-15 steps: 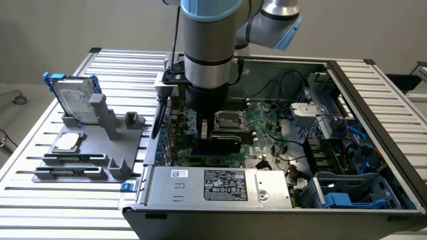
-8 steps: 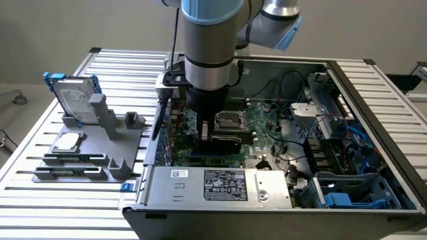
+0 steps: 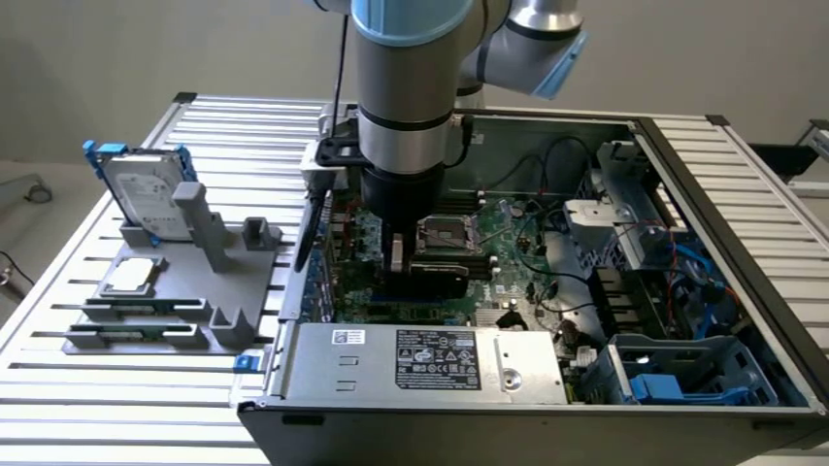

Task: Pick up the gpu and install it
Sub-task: 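Insert the gpu into the slot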

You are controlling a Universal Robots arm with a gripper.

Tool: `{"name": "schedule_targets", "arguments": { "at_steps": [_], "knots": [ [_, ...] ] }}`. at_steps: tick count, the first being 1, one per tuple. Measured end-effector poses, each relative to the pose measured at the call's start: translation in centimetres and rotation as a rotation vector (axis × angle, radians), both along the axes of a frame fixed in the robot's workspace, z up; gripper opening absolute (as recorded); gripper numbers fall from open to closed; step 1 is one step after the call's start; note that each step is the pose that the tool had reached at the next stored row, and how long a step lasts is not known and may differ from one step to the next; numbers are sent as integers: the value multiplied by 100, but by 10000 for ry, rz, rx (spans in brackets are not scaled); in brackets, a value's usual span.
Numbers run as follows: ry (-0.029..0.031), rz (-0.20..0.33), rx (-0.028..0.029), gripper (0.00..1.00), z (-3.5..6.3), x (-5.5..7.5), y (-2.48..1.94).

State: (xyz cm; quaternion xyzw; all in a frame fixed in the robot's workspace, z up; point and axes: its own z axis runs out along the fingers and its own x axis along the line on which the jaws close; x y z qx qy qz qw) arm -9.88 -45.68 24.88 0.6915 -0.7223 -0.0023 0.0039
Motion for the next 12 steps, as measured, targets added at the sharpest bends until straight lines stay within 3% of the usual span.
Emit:
{"name": "schedule_targets", "arguments": {
  "at_steps": [5, 6, 9, 12],
  "knots": [
    [4, -4, 1, 27, 7, 0, 1],
    [2, -3, 0, 33, 19, 0, 0],
    [1, -6, 5, 47, 97, 0, 0],
    [1, -16, 8, 47, 201, 0, 1]
  ]
}}
